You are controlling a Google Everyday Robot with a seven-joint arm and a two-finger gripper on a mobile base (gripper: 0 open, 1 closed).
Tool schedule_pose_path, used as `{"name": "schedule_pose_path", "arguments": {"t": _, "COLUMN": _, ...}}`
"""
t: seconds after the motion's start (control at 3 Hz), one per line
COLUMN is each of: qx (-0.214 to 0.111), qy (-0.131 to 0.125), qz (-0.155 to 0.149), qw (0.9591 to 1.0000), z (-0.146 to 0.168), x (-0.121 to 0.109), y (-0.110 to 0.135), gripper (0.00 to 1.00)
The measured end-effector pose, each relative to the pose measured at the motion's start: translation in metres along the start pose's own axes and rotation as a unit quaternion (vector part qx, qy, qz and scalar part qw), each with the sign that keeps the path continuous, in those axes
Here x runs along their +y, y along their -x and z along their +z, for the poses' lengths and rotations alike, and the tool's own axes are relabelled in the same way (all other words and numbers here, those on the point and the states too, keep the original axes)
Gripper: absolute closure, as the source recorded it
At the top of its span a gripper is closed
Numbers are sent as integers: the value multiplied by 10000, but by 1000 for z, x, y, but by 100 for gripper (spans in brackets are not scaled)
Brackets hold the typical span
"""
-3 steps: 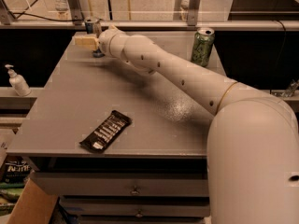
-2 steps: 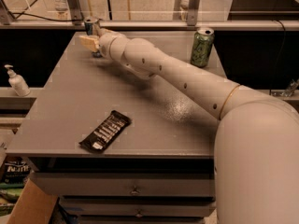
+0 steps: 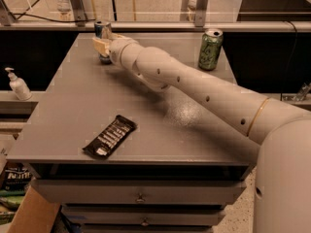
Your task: Knock redbull can over
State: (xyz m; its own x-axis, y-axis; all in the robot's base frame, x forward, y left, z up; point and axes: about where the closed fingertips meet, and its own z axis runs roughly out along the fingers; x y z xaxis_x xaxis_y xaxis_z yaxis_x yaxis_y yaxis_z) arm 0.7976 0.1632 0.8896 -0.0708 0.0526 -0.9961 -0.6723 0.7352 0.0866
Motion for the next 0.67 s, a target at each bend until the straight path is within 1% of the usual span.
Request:
{"name": "schedule_pose_path", "arguments": {"t": 0.33, "qx": -108, "qy": -111, "qz": -19, "qw": 9999, "z": -28, "x": -2, "y": 19, "gripper": 100}}
{"name": "schedule_pose_path", "arguments": {"t": 0.67, "qx": -46, "qy": -153, "qz": -25, "qw": 9999, "z": -64, "x": -5, "y": 38, "gripper": 100}}
